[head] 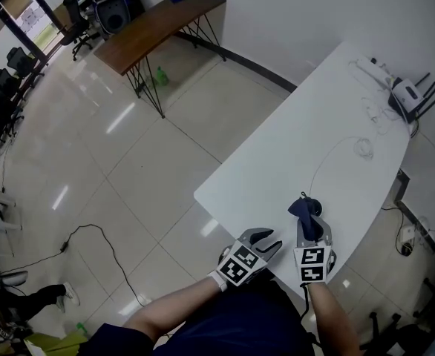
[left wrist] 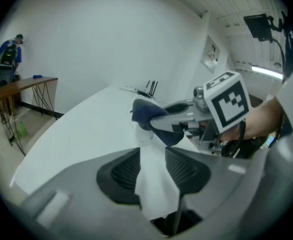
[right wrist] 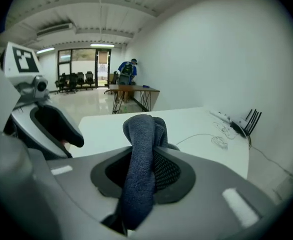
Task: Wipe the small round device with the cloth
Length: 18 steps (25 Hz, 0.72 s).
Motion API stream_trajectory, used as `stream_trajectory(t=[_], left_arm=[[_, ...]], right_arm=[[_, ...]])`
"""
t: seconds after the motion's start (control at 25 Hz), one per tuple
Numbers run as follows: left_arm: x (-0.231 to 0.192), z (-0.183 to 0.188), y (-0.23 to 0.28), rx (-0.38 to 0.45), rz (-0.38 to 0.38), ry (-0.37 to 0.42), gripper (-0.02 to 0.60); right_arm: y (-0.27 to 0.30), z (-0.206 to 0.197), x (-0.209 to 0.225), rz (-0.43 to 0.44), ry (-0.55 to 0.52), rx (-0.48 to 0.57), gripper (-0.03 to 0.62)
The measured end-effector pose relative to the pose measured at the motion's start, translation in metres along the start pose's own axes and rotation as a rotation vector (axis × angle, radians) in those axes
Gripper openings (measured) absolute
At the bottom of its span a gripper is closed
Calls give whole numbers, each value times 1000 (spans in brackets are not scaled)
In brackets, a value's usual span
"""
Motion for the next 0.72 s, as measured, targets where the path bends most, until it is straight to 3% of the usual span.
stream_trajectory(t=[0.12,0.32,0.56,0.72], left_arm=[[-6,0,1,-10,0,-7,153],[-16,-2,4,-40,-4,-14,153],[-16,-2,8,-42,-38,-18,148],[-17,3,9,-23,-41,-19,137]], right_arm=[[7,-4,-15,-43,-95,-63,92],[29,-31,-29,-50,-157,-160,92],[47,-59,-40,39,-155,-305,92],[41,-53,-40,54,-111,-299,92]])
Point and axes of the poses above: the fingertips, and each gripper's own axes: y forward along the fingers, x to its right, z out of its top, the point moved 1 cm from there along -y, backward along the fingers, and after that the axes turned 10 degrees about -y, right-handed, at the moved point
